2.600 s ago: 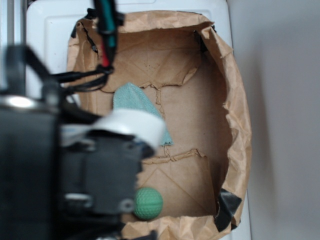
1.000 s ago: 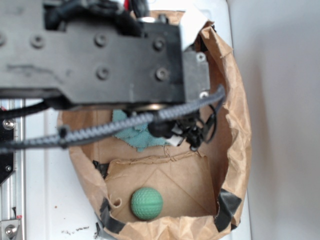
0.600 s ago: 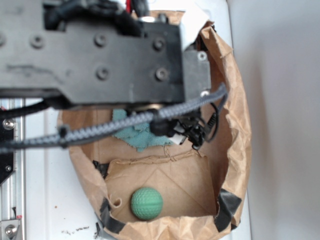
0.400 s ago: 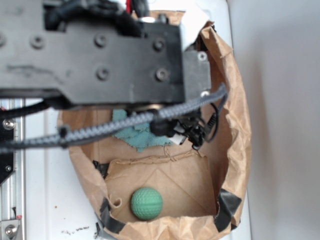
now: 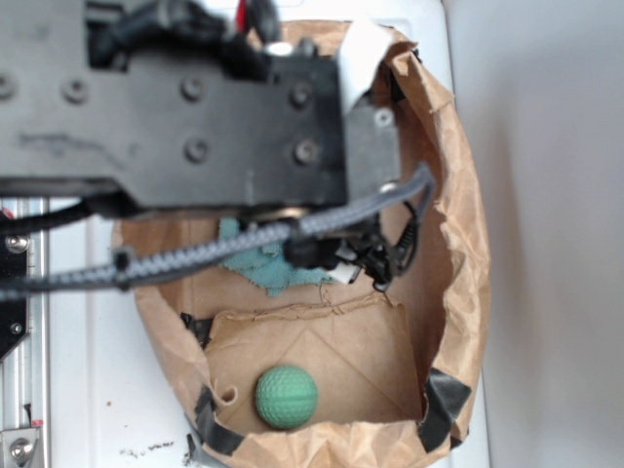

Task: Grab the blue cloth.

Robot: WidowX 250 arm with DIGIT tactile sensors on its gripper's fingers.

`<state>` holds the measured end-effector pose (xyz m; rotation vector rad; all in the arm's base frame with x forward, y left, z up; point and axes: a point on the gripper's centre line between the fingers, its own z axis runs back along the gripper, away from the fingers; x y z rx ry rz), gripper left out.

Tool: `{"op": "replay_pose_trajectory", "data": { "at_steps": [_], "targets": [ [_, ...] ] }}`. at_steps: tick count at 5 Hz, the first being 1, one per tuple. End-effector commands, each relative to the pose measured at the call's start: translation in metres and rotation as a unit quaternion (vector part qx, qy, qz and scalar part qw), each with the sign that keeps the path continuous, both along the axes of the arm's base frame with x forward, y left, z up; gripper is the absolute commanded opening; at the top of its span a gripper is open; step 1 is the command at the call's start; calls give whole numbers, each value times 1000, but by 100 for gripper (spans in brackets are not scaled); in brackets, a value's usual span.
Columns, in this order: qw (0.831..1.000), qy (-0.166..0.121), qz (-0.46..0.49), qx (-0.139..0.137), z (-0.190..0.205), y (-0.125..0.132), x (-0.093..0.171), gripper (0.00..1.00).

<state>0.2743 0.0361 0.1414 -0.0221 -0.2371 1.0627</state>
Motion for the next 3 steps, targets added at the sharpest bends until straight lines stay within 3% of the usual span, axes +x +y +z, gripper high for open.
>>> {"op": "replay_pose_trajectory", "data": {
  "at_steps": [1, 3],
  "targets": [
    [998, -11, 58, -14, -19, 4, -5, 100],
    [996, -20, 85, 19, -47, -4, -6, 100]
  ]
}}
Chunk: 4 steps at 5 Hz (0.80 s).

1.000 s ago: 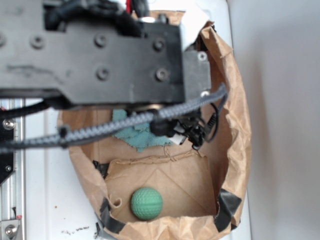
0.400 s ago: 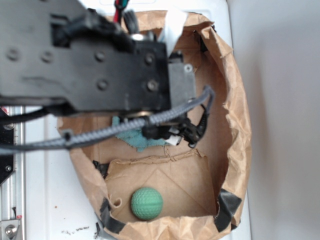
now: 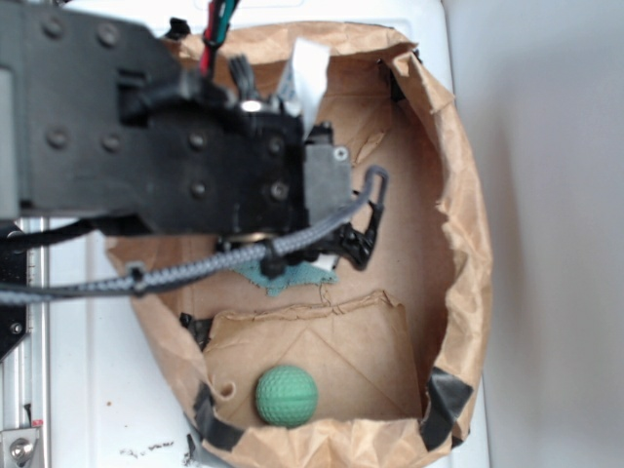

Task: Grab the blue cloth.

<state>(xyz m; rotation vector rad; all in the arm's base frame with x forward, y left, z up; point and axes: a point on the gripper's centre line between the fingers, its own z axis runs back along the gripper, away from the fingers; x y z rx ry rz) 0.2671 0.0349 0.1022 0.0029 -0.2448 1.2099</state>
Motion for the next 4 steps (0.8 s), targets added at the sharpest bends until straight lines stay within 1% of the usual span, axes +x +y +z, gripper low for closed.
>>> {"op": "replay_pose_trajectory", "data": {
  "at_steps": [1, 2, 3, 4],
  "targets": [
    [999, -17, 17, 26, -14, -5, -2, 100],
    [999, -12, 25, 41, -23, -7, -5, 100],
    [998, -16, 15, 54, -25, -11, -2, 100],
    [998, -16, 15, 54, -25, -11, -2, 100]
  ]
}}
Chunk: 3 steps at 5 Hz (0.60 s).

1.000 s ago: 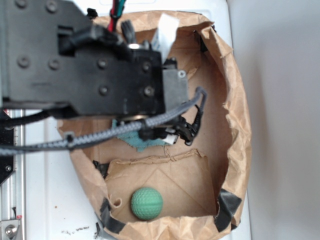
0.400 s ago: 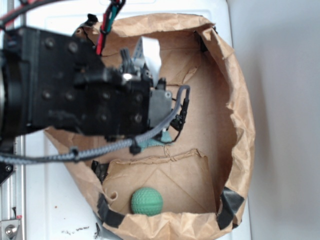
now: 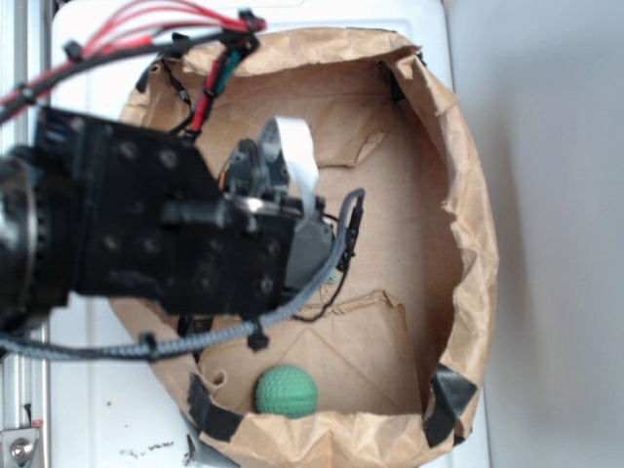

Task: Grab the blue cloth.

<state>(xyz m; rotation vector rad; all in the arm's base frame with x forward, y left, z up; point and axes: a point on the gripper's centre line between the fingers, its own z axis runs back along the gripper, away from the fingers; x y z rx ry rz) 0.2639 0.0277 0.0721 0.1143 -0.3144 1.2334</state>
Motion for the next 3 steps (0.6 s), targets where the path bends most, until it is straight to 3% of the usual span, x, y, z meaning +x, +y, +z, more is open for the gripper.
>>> {"op": "replay_pose_trajectory", "data": {
  "at_steps": [1, 3],
  "targets": [
    [1000, -17, -6, -5, 5, -4, 1, 100],
    [1000, -25, -4, 3, -11, -10, 11, 100]
  ]
}}
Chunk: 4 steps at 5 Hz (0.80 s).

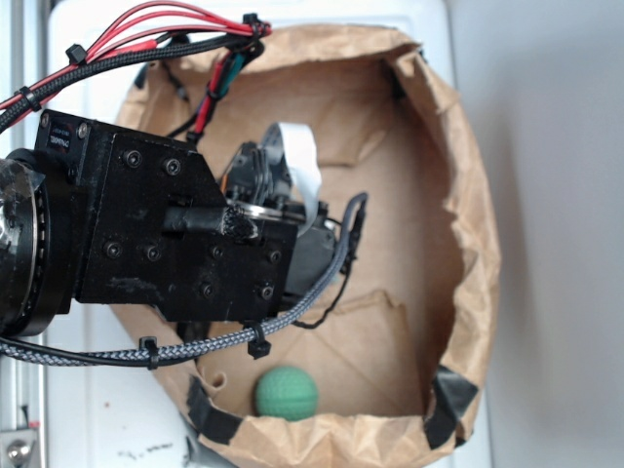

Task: Grab the blue cloth.

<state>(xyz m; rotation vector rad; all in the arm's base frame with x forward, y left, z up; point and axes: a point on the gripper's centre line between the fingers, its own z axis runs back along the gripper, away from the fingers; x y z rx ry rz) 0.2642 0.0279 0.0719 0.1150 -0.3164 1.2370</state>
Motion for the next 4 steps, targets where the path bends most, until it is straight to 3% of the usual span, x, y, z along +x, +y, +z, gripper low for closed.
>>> {"op": "replay_pose_trajectory", "data": {
  "at_steps": [1, 3, 4],
  "targets": [
    [1000, -17, -14, 5, -26, -17, 22, 100],
    [999, -31, -16, 28, -44, -25, 31, 100],
    [999, -29, -5, 22, -40, -25, 29, 0]
  ]
}}
